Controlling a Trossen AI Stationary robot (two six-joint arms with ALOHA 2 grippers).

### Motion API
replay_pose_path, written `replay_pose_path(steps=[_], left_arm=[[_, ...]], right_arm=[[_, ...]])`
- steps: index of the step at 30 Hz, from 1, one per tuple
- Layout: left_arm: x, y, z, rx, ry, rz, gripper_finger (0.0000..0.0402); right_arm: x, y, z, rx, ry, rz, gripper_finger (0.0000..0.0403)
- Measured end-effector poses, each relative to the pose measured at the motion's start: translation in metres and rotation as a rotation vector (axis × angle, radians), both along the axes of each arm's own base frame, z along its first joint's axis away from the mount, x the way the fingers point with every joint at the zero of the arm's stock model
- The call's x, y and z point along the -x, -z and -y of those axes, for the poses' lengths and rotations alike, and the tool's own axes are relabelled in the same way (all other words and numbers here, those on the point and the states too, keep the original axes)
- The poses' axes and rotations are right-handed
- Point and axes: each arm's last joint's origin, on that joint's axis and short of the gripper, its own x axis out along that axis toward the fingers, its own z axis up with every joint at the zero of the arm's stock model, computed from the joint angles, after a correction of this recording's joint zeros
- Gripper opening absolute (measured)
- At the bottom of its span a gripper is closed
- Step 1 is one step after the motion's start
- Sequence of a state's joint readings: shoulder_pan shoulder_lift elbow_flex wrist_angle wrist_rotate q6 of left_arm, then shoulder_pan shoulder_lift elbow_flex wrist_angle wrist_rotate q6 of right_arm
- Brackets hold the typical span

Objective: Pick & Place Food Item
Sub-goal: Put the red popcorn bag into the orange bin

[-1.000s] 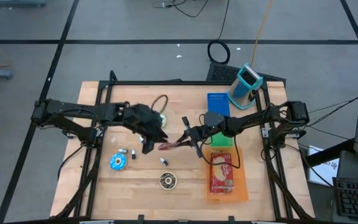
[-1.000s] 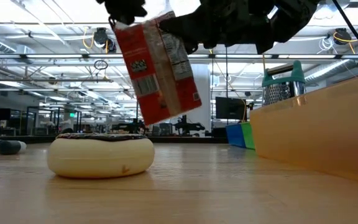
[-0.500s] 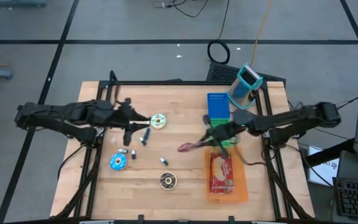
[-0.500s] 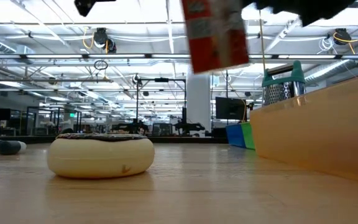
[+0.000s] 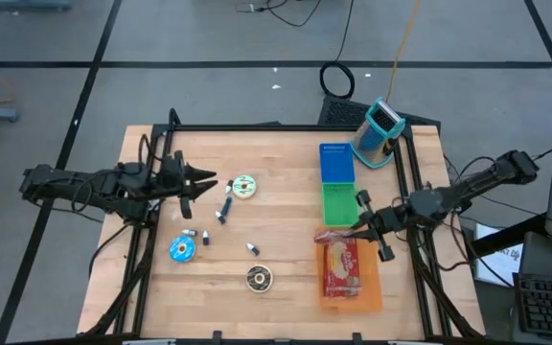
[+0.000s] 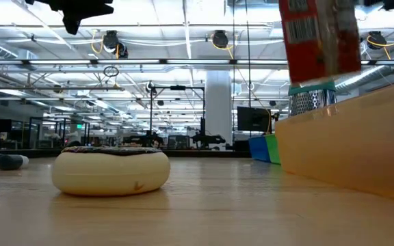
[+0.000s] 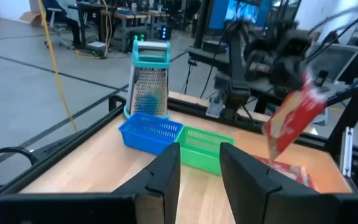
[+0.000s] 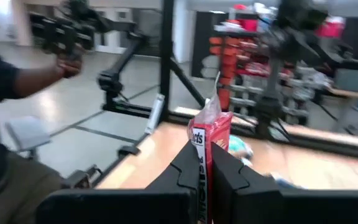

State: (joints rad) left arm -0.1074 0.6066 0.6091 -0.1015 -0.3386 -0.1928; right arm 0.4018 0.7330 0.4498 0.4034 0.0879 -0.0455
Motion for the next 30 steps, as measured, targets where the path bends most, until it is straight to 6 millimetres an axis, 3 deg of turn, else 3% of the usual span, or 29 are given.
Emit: replay_pose_path(steps=[13, 21, 30], left_arm=[[0.0, 0.001, 0.0, 0.03, -0.008, 0.006, 0.0115], [0.0, 0.001, 0.0, 0.044, -0.009, 0.008, 0.0115], [0.0, 0.001, 0.0, 0.046, -0.009, 0.008, 0.0115]], right_arm=[[0.032, 0.059, -0.013, 0.047, 0.129, -0.088, 0.0001], [0.041, 0.085, -0.008, 0.074, 0.134, -0.005, 0.0001], [0.044, 0.085, -0.01, -0.007, 0.088, 0.015, 0.0004]])
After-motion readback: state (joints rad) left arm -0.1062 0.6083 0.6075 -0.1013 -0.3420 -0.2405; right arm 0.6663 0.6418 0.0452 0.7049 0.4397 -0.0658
